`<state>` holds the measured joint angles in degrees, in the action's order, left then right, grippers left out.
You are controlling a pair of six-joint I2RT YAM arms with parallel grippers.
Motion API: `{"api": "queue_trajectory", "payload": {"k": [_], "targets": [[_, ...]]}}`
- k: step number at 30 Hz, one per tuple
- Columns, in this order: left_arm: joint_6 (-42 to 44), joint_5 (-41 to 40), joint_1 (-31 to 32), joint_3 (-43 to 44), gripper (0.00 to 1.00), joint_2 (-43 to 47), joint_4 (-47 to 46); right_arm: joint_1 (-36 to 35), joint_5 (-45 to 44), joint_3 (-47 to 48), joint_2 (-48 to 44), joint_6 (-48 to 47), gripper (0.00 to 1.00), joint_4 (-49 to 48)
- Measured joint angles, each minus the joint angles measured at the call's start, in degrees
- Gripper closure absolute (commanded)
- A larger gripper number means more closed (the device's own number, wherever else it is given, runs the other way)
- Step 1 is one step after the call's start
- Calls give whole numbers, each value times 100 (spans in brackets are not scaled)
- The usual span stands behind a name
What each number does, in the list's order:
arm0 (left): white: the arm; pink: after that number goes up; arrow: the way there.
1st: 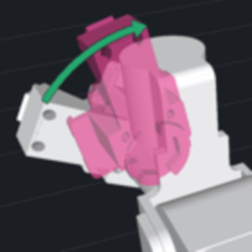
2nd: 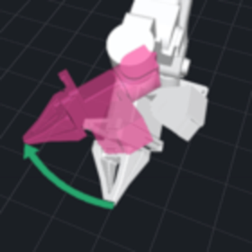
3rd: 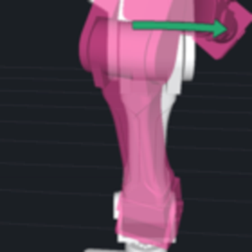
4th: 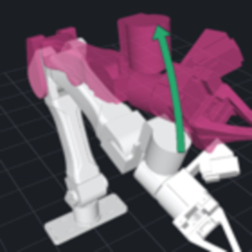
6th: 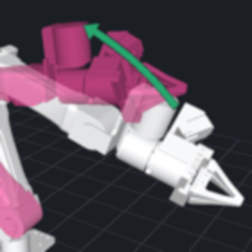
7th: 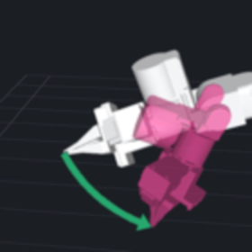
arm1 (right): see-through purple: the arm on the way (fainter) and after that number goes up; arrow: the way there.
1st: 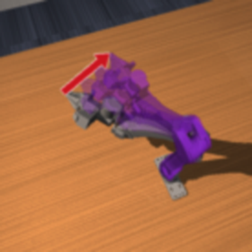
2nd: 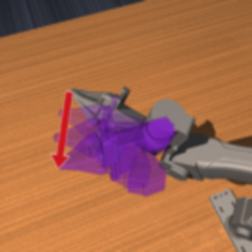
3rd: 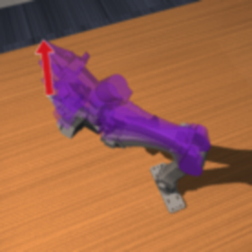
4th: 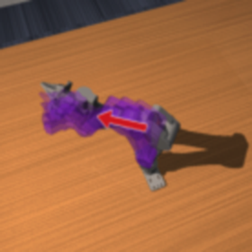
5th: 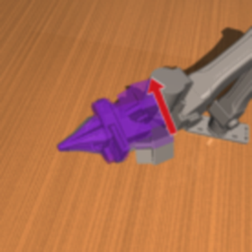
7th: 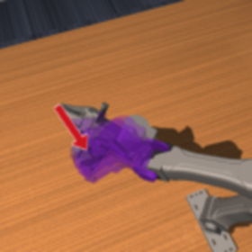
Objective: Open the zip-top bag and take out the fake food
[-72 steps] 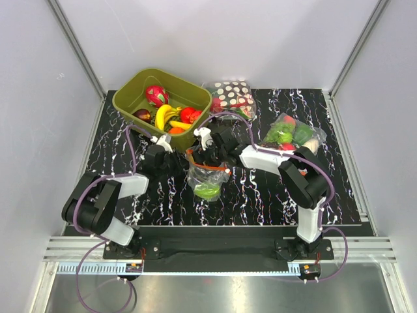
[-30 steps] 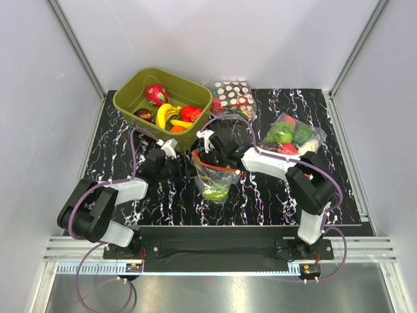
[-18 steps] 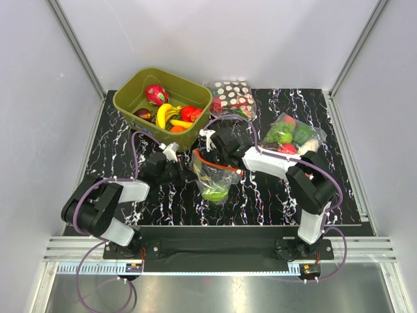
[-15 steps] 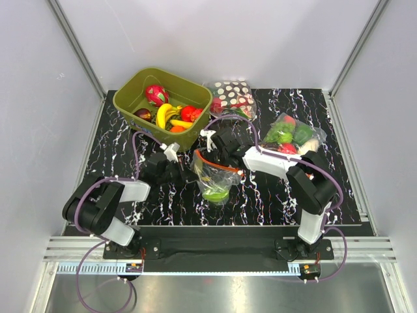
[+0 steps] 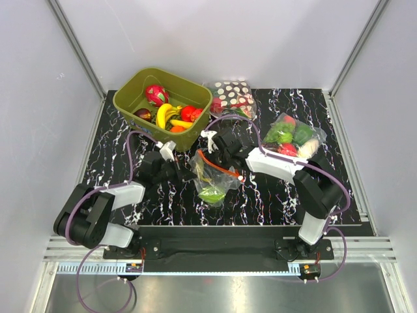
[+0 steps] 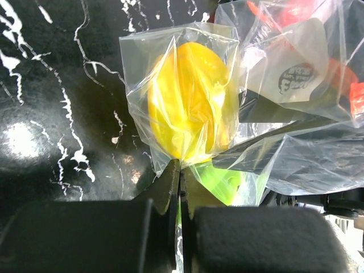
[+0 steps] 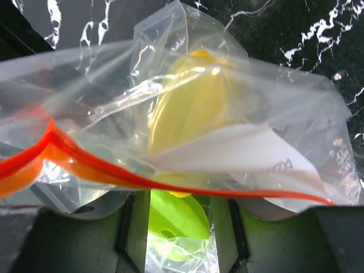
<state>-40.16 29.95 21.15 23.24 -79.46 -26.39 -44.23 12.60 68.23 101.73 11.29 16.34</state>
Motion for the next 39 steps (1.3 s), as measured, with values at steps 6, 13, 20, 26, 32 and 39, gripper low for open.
{"api": "queue_trajectory", "payload": {"k": [6,13,20,26,32,39], "targets": [[92,-243,-170,-2,100,-2,264,24,-208,-72,17,-101,66,282],[138,-450,-273,-2,100,-20,411,39,-315,-151,142,-144,70,472],[155,-439,-273,7,100,-291,407,42,-245,-153,-131,-114,74,535],[227,-444,-273,63,100,-321,431,46,-79,-116,-1034,-42,74,660],[313,-448,-273,92,100,-319,472,101,203,-55,-1550,55,74,804],[334,-452,-273,94,100,-319,540,317,699,-55,-2170,151,75,1237]]}}
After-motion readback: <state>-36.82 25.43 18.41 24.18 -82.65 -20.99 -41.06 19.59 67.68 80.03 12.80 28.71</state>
